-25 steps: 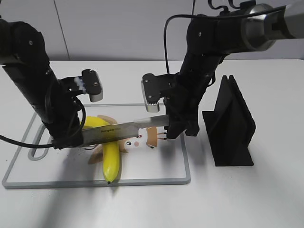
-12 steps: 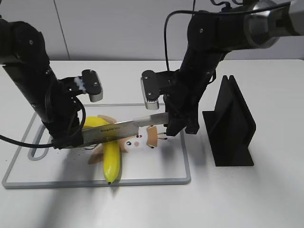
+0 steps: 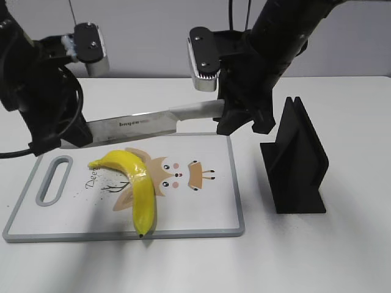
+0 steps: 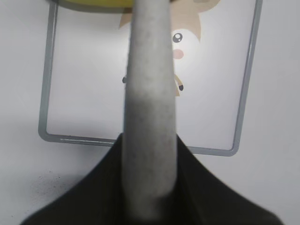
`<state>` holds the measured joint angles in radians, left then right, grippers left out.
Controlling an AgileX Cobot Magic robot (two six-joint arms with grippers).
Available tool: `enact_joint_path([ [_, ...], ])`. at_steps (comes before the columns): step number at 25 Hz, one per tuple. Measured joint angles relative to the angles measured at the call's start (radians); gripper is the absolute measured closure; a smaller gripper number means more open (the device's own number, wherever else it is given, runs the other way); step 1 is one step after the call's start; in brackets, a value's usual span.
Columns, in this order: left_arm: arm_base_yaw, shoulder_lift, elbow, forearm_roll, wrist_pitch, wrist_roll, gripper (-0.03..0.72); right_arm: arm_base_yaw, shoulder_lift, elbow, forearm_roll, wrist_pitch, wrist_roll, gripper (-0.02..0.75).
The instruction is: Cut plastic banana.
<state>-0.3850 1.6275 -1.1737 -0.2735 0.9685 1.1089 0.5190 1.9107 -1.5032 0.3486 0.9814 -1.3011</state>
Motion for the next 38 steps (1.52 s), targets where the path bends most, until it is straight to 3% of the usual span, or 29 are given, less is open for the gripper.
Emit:
enact_joint_path([
  [11, 0.000, -0.057, 0.000, 0.005, 0.008, -0.001, 0.689, 0.000, -0.023, -0.001, 0.010, 0.007, 0.000, 0.543],
  [13, 0.000, -0.057, 0.000, 0.004, 0.006, -0.008, 0.655, 0.000, -0.023, -0.001, 0.011, 0.009, 0.000, 0.543],
  [16, 0.000, -0.059, 0.000, -0.017, -0.014, -0.022, 0.476, 0.000, -0.023, -0.001, 0.012, 0.011, 0.009, 0.543],
  [19, 0.000, -0.062, 0.000, -0.034, -0.038, -0.025, 0.198, 0.000, -0.023, -0.001, 0.012, 0.013, 0.014, 0.543],
  [22, 0.000, -0.062, 0.000, -0.037, -0.063, -0.025, 0.069, 0.000, -0.023, -0.001, 0.012, 0.013, 0.015, 0.543],
  [27, 0.000, -0.070, 0.000, -0.037, -0.081, -0.033, 0.046, 0.000, -0.023, -0.001, 0.005, 0.013, 0.015, 0.543],
  [32, 0.003, -0.137, -0.037, -0.014, -0.091, -0.130, 0.065, 0.000, -0.023, -0.001, -0.041, 0.013, 0.015, 0.543],
  [38, 0.087, -0.234, -0.060, 0.108, -0.081, -0.412, 0.079, 0.000, -0.023, -0.001, -0.048, 0.012, 0.145, 0.543],
])
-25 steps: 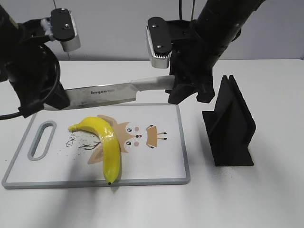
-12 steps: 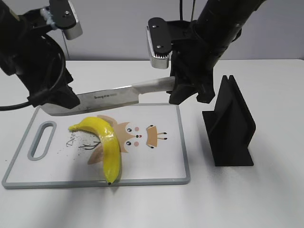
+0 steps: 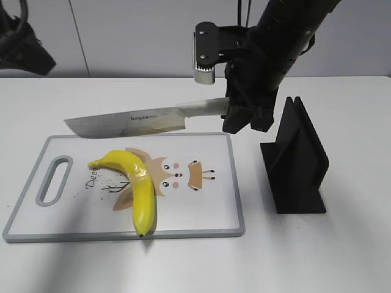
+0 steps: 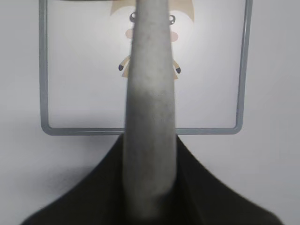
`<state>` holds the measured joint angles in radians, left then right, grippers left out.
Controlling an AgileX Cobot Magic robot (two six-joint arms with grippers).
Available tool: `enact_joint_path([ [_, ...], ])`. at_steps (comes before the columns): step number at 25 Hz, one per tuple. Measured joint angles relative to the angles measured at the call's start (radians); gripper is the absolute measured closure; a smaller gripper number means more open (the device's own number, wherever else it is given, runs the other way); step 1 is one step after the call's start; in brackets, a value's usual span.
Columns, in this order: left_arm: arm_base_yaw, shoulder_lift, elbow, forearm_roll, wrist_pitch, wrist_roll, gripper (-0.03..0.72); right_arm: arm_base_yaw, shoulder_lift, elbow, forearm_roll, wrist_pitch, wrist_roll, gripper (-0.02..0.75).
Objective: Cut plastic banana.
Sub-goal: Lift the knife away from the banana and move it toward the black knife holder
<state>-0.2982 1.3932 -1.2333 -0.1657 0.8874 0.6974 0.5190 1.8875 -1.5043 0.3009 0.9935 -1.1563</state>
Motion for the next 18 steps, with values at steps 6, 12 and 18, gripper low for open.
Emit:
enact_joint_path([
  [6, 0.164, -0.050, -0.004, 0.030, 0.179, -0.326, 0.102, 0.000, -0.017, 0.000, -0.001, 0.015, 0.370, 0.543],
  [12, 0.231, -0.067, 0.002, 0.035, 0.324, -0.395, 0.111, 0.000, -0.065, 0.000, -0.001, 0.092, 0.564, 0.543],
  [18, 0.231, -0.207, 0.089, 0.030, 0.327, -0.399, 0.111, 0.000, -0.118, 0.000, -0.001, 0.106, 0.822, 0.543],
])
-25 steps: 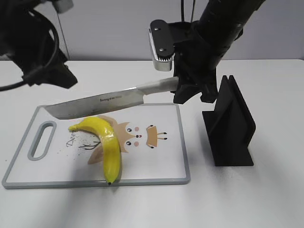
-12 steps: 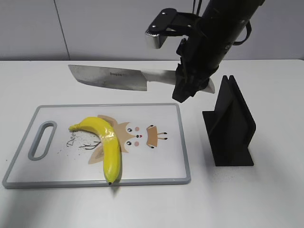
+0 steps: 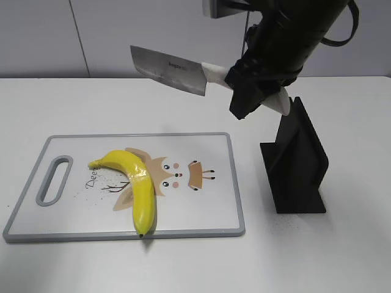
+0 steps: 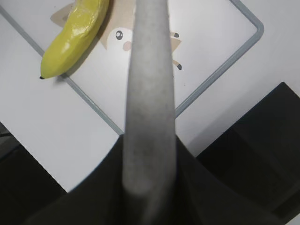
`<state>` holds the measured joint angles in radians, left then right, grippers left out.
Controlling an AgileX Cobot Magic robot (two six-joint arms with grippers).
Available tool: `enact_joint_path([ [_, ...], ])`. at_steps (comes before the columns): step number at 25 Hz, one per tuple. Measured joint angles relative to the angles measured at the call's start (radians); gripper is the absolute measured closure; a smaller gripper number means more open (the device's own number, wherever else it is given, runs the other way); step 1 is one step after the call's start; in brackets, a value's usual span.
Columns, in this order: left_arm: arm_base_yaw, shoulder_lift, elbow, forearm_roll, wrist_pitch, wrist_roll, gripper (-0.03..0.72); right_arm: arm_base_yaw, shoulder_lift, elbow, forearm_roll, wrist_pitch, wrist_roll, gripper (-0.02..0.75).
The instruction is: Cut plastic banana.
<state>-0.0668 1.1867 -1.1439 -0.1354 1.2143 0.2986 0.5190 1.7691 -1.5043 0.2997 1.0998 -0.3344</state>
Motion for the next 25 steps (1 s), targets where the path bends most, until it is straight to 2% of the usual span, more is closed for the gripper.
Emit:
enact_joint_path([
  [12, 0.000, -0.413, 0.310, 0.035, 0.005, -0.013, 0.135, 0.000, -0.077, 0.026, -0.033, 0.004, 0.275, 0.543],
  [25, 0.000, -0.841, 0.593, 0.042, -0.011, -0.025, 0.138, 0.000, -0.444, 0.391, -0.300, -0.218, 0.711, 0.543],
])
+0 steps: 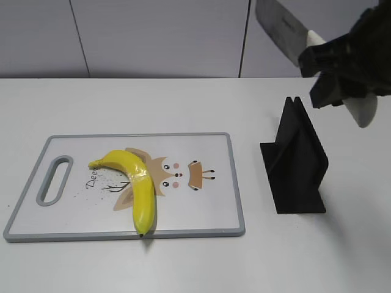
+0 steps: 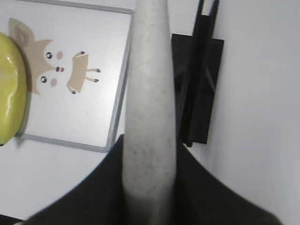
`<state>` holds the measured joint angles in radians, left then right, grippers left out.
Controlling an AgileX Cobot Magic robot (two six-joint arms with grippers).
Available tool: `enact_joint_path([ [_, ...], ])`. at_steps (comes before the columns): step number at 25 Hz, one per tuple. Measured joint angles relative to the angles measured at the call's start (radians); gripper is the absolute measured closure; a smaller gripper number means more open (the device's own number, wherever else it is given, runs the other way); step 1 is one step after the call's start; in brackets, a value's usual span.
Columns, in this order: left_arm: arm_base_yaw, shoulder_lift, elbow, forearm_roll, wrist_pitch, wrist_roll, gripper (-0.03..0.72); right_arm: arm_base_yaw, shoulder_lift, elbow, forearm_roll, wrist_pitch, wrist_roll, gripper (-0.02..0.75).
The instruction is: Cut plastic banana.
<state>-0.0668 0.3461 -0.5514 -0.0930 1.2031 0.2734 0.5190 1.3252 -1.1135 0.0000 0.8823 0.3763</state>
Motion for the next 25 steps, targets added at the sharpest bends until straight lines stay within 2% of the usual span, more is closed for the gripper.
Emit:
enact_joint_path([
  [4, 0.000, -0.086, 0.019, -0.001, -0.017, -0.001, 0.140, 0.000, -0.078, 0.093, -0.066, -0.011, 0.107, 0.543],
  [9, 0.000, -0.170, 0.046, -0.035, -0.086, -0.024, 0.146, 0.000, -0.115, 0.170, -0.080, -0.014, 0.172, 0.543],
  [15, 0.000, -0.208, 0.058, -0.037, -0.115, -0.069, 0.155, 0.000, -0.118, 0.226, -0.083, -0.022, 0.189, 0.543],
  [21, 0.000, -0.208, 0.058, -0.001, -0.119, -0.160, 0.162, 0.000, -0.118, 0.296, -0.084, -0.100, 0.193, 0.543],
  [25, 0.000, -0.208, 0.058, 0.008, -0.119, -0.179, 0.165, 0.000, -0.117, 0.327, -0.132, -0.125, 0.224, 0.543],
])
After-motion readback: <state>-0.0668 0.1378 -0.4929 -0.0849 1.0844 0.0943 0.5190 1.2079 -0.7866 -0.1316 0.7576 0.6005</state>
